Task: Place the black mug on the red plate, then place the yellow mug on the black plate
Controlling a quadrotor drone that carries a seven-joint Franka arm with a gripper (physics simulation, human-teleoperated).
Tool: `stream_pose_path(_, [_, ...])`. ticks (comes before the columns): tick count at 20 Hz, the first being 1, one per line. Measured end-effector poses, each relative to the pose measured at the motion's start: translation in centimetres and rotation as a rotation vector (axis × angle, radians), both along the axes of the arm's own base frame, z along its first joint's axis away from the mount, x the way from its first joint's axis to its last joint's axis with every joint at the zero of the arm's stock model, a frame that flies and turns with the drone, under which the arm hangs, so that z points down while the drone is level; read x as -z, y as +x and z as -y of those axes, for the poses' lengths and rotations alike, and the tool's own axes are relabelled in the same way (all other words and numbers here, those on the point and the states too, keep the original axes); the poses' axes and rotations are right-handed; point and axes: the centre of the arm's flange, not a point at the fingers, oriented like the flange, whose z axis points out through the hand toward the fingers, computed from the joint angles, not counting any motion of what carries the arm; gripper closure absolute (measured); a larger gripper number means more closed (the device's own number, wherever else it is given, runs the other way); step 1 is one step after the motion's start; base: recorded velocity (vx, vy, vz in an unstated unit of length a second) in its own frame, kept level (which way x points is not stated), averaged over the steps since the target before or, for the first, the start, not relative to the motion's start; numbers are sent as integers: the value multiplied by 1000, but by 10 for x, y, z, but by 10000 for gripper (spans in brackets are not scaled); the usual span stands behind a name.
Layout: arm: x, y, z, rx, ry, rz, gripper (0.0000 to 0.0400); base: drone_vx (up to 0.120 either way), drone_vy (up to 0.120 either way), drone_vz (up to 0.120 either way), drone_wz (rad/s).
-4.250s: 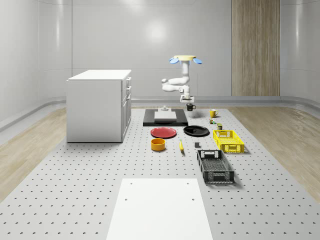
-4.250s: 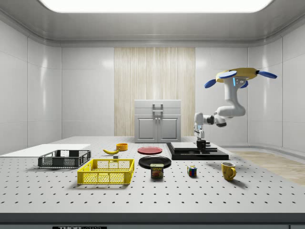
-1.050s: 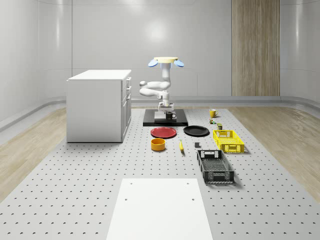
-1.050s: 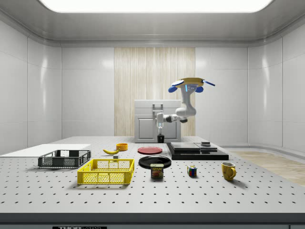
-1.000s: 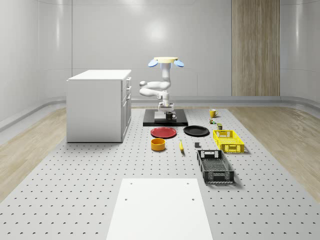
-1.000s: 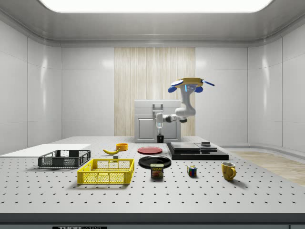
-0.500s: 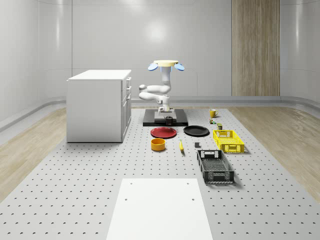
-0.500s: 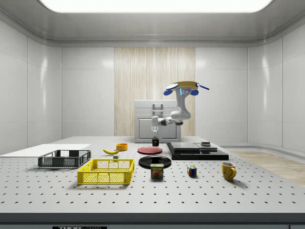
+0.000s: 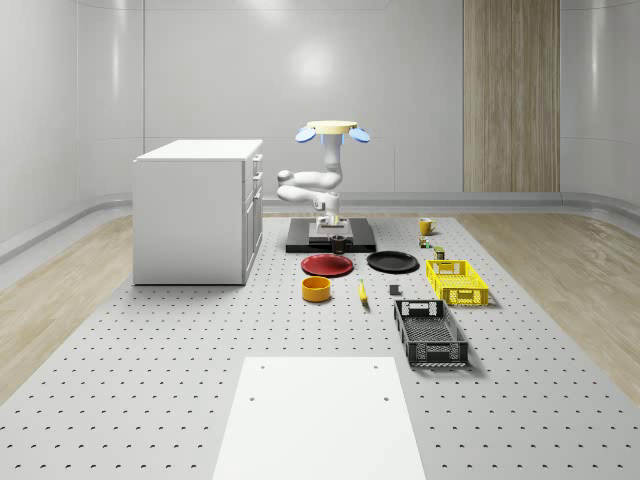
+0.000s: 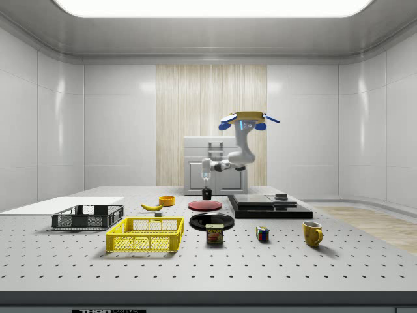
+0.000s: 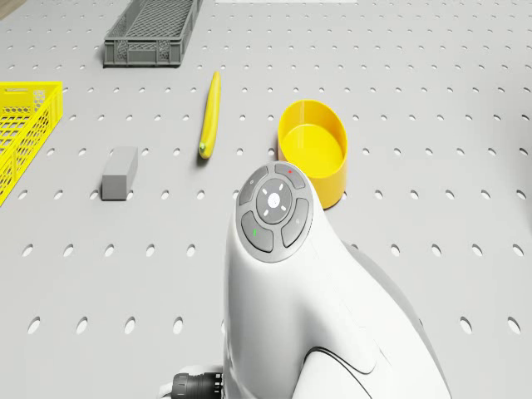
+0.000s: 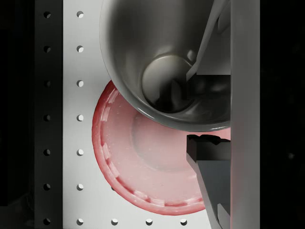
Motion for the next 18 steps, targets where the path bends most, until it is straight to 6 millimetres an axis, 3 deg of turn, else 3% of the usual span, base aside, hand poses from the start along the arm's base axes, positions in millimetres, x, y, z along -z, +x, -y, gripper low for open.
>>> stream_pose_path(11, [0,0,-43,0,0,0,290,0,0,0,0])
stream_pose_path(18, [-17,0,-59,0,0,0,290,0,0,0,0])
